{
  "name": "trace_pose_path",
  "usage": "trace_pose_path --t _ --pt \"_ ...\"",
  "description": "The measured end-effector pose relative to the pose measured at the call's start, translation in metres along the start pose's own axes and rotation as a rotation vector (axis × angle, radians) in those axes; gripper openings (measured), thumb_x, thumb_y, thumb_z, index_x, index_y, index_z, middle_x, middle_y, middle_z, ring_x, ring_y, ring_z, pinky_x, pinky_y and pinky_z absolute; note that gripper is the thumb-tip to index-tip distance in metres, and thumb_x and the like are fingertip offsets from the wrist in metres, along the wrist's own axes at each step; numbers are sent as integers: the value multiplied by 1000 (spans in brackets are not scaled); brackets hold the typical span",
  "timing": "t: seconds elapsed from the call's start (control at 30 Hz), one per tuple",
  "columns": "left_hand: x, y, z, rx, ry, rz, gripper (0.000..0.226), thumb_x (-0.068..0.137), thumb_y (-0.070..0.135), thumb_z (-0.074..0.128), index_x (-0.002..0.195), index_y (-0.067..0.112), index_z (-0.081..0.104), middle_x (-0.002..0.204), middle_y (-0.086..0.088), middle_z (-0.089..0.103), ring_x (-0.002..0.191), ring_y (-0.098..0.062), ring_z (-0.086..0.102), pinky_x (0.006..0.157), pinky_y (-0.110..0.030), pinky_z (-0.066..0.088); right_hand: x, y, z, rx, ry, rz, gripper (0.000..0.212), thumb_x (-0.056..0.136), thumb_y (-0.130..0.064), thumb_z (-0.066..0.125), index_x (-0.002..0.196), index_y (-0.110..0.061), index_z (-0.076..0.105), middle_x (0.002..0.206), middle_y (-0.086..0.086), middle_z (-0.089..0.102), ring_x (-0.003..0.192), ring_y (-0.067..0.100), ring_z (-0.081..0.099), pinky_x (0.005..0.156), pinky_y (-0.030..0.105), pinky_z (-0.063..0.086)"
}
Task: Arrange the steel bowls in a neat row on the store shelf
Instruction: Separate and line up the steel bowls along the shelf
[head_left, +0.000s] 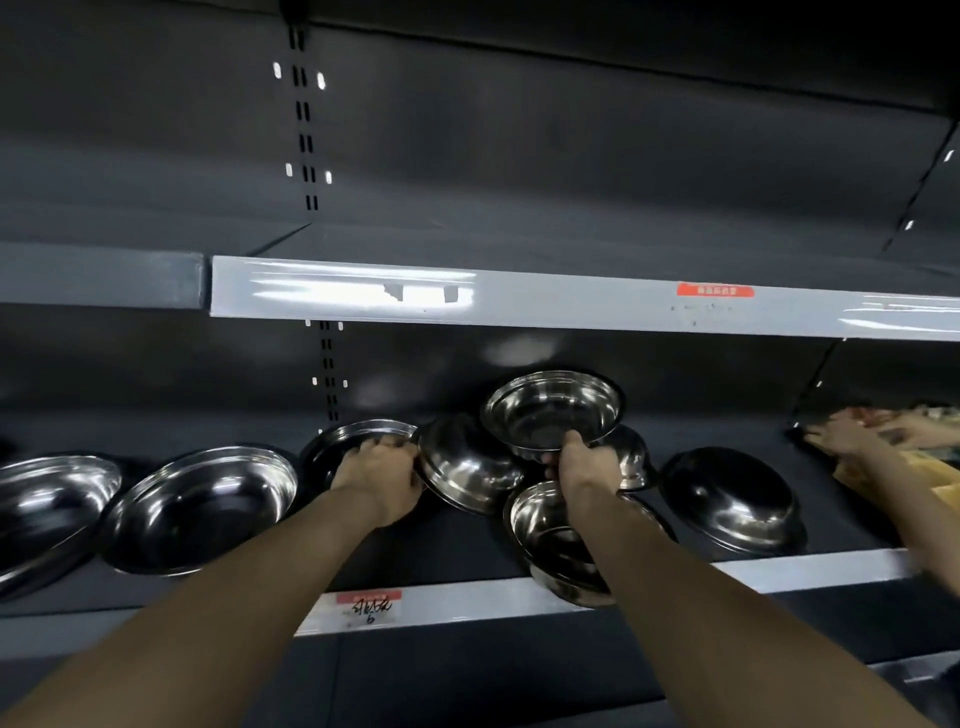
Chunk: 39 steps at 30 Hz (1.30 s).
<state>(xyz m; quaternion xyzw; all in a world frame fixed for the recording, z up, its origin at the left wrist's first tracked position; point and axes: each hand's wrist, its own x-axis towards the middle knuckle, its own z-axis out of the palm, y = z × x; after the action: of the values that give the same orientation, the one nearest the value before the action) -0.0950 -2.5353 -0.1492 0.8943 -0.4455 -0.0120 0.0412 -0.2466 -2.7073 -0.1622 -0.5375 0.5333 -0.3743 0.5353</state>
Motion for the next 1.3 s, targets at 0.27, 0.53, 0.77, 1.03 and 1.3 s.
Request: trace_pose_path --t 0.27,0.53,0.77,1.03,1.3 --pt "-6 -14 -4 32 9 -52 51 91 37 49 140 22 47 142 -8 47 132 -30 44 109 -41 38 -15 0 9 181 62 -54 32 95 -19 47 101 8 62 61 13 69 40 15 61 43 24 52" --pt "-30 -75 -24 25 77 -125 47 92 35 50 137 19 47 134 -9 52 125 -30 47 105 -40 39 -68 -11 66 252 -132 -55 25 98 -18 43 96 2 59 57 11 69 37 16 63 36 21 45" --pt "-75 -172 -40 39 80 -247 53 93 38 51 141 17 44 141 -8 47 131 -30 43 107 -41 38 -132 -8 144 214 -353 32 33 100 -15 39 80 2 59 58 11 69 43 18 66 40 22 50" --pt "-121 -253 -43 41 59 -360 46 92 36 50 134 19 50 139 -7 50 130 -29 45 107 -41 39 -201 7 208 159 -514 143 30 101 -12 40 85 6 57 50 10 67 36 17 64 39 22 50" --pt "-141 -286 -35 40 39 -378 51 93 36 48 141 18 43 146 -6 43 134 -29 40 109 -42 35 -234 15 228 98 -557 135 29 101 -13 42 87 5 59 54 10 70 43 18 67 40 22 50"
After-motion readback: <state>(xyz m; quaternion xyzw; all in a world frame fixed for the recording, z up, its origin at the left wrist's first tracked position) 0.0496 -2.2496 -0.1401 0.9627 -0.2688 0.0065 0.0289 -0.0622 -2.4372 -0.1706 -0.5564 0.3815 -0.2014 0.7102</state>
